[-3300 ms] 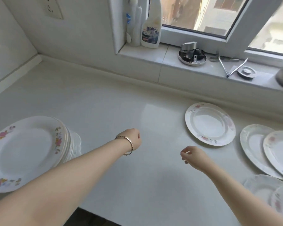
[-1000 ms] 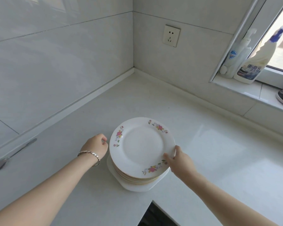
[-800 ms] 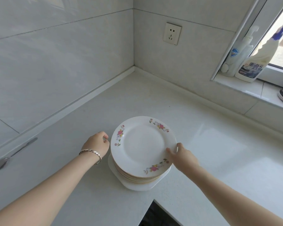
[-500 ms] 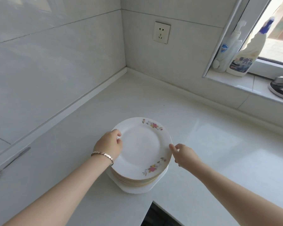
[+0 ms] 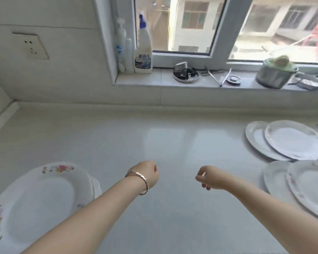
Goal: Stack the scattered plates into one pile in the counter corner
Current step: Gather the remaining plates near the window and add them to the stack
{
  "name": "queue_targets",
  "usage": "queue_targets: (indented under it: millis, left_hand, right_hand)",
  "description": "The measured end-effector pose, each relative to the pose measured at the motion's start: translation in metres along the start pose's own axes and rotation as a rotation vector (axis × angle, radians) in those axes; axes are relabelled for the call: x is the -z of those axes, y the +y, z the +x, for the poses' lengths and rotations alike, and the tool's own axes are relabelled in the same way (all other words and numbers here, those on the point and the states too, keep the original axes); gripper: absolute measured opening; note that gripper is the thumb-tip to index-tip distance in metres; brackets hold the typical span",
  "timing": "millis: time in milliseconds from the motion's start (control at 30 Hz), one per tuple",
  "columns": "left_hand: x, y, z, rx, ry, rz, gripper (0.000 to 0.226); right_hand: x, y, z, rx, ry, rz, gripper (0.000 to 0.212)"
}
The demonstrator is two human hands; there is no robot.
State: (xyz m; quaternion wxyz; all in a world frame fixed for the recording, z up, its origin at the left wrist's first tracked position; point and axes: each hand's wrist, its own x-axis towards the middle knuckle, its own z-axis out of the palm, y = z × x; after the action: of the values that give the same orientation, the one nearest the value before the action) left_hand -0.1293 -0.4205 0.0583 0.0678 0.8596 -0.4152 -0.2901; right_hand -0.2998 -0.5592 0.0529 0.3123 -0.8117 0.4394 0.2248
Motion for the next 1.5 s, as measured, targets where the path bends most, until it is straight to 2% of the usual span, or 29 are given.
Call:
queue_targets:
  millis: [233,400,533,700,767,833,900,967,1067,1200,1400,1500]
  left_hand:
    - [-0.062,0.161,0.042,-0.139,-0.12,0.047,0.02]
    - [-0.119,0.26,0.066,-0.098,-0.167,-0.091,0.016]
    - [-0.172,0.334,0.081,0.019,-0.225,-0.28,0.026]
    - [-0.23,0.405,0.099,0.266,-0.327,-0.609,0.044]
    - [-0.244,0.426,0.105,0.404,-0.377,-0.817,0.037]
    - [-0.253,0.44,0.109,0.508,-0.398,-0.921,0.01]
    - [-0.258,0.448,0.11,0.56,-0.398,-0.96,0.016]
    - [-0.262,0.453,0.112,0.563,-0.377,-0.999,0.007]
    - [-0.272,0.449,0.116,0.543,-0.308,-0.987,0.025]
    - [-0.282,0.44,0.113,0.495,-0.242,-1.037,0.033]
    - [-0.265,0.414,0.11,0.38,-0.043,-1.017,0.03]
    - [-0.24,0.385,0.109,0.347,0.063,-1.071,0.026]
  right_hand:
    - [0.052,0.177,-0.018,-0.154,0.131,0.137,0.011]
    - [0.082,0.292,-0.026,-0.218,0.196,0.194,0.012]
    - [0.101,0.372,-0.032,-0.266,0.203,0.27,0.013]
    - [0.116,0.437,-0.037,-0.331,0.248,0.375,0.014]
    - [0.118,0.454,-0.038,-0.347,0.267,0.411,0.012]
    - [0.118,0.467,-0.039,-0.357,0.281,0.444,0.012]
    - [0.116,0.476,-0.04,-0.359,0.285,0.473,0.012]
    - [0.116,0.482,-0.04,-0.356,0.287,0.488,0.011]
    - [0.12,0.489,-0.04,-0.357,0.297,0.5,0.009]
    - [0.127,0.492,-0.038,-0.343,0.311,0.502,0.012]
    - [0.148,0.487,-0.035,-0.343,0.451,0.491,0.023]
    - [0.154,0.472,-0.026,-0.279,0.44,0.474,0.022]
